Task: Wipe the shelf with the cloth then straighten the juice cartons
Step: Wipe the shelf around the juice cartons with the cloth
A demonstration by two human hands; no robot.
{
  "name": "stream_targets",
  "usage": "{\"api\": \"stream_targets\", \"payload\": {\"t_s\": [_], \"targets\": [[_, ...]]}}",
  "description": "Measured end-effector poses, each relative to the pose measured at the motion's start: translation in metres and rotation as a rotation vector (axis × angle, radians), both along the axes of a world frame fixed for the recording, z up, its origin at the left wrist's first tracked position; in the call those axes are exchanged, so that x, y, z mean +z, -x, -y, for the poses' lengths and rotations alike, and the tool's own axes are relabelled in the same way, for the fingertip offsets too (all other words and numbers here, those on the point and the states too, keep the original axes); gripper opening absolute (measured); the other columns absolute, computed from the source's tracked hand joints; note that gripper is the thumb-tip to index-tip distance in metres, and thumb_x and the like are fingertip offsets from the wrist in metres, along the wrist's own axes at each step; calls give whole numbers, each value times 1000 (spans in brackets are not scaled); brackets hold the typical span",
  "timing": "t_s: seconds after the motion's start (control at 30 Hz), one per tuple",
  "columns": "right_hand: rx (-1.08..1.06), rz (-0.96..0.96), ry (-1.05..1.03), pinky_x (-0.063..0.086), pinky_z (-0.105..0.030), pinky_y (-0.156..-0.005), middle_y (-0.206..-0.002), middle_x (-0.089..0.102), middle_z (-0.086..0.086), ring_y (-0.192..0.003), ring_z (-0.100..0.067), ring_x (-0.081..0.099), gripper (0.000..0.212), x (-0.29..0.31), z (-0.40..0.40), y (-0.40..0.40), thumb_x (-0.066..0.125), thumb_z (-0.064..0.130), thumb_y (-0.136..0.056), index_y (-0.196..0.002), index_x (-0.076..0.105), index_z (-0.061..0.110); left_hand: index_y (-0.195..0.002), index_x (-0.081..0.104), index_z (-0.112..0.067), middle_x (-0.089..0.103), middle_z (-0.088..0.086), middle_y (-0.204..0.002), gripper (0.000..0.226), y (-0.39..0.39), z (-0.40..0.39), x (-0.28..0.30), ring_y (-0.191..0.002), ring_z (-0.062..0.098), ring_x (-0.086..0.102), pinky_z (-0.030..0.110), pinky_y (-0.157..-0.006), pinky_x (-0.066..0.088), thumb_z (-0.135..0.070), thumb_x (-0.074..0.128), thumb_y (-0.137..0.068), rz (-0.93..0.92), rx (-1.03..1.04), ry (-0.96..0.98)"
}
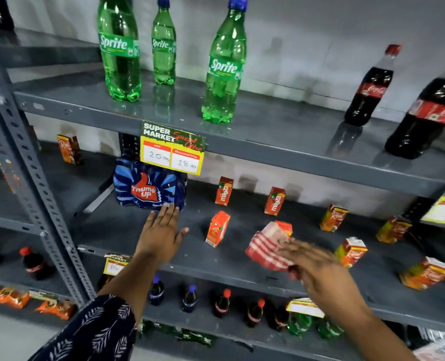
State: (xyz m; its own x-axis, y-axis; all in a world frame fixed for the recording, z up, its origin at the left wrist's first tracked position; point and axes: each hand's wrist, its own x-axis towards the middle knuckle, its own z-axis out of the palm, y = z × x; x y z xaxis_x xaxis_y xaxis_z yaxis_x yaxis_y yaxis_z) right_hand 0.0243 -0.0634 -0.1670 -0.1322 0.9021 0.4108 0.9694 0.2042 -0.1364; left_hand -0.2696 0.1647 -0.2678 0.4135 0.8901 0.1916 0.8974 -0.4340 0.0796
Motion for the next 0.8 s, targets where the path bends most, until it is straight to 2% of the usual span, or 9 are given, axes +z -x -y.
{"api": "stream_targets", "payload": {"t_s": [0.13, 0.27, 0.33, 0.5, 0.57, 0.67, 0.73, 0.8], "targets": [[-60, 43, -70, 44, -40, -100, -127, 62, 12, -124, -7, 49, 54, 17, 20, -27, 55, 5, -74, -121, 61, 32, -150, 8, -11, 6, 3, -159, 73, -12, 15, 30, -145, 16, -5, 40, -117, 0, -57, 14, -93, 15, 8, -70], [-51, 90, -172, 35, -27, -97, -127, 62, 8, -123, -8, 46, 47, 34, 48, -39, 44, 10, -81, -120, 61, 29, -150, 10, -11, 8, 4, -159, 73, -19, 44, 52, -145, 16, -4, 41, -117, 1, -57, 16, -93, 43, 16, -102], [-35, 147, -210, 34, -27, -92, -127, 62, 6, -122, -11, 46, 47, 49, 65, -45, 39, 14, -81, -120, 61, 27, -149, 12, -10, 11, 4, -159, 74, -23, 62, 65, -145, 16, -2, 41, -117, 2, -57, 15, -93, 40, 11, -139], [-9, 228, -373, 42, -38, -89, -128, 62, -4, -118, -22, 55, 49, 96, 110, -83, 38, 12, -78, -118, 66, 15, -148, 19, -8, 17, 7, -157, 81, -37, 100, 92, -145, 19, 3, 41, -115, 2, -60, 2, -88, 3, 19, -269], [-31, 238, -480, 43, -40, -90, -124, 64, -10, -117, -24, 54, 47, 119, 130, -106, 37, 10, -79, -114, 67, 7, -148, 17, -8, 16, 7, -158, 76, -48, 115, 100, -145, 19, 2, 40, -115, -1, -57, 8, -92, 9, 34, -297], [-154, 206, -608, 48, -49, -89, -120, 63, -16, -109, -36, 59, 44, 152, 150, -155, 38, 6, -78, -111, 67, 3, -149, 17, -8, 16, 6, -157, 70, -60, 129, 107, -145, 19, 2, 37, -114, -7, -54, 15, -95, -27, 45, -370], [-261, 172, -684, 48, -52, -85, -115, 62, -17, -102, -41, 59, 41, 174, 159, -197, 43, 3, -75, -108, 67, 4, -144, 30, -5, 30, 10, -153, 72, -69, 135, 112, -144, 21, 14, 32, -112, -15, -54, 18, -93, -5, 33, -421], [-369, 202, -731, 44, -50, -85, -109, 62, -16, -100, -40, 56, 38, 195, 162, -235, 47, 4, -72, -104, 66, 8, -136, 44, -2, 44, 13, -144, 75, -76, 140, 118, -139, 23, 29, 28, -111, -17, -56, 21, -90, 18, 28, -406]]}}
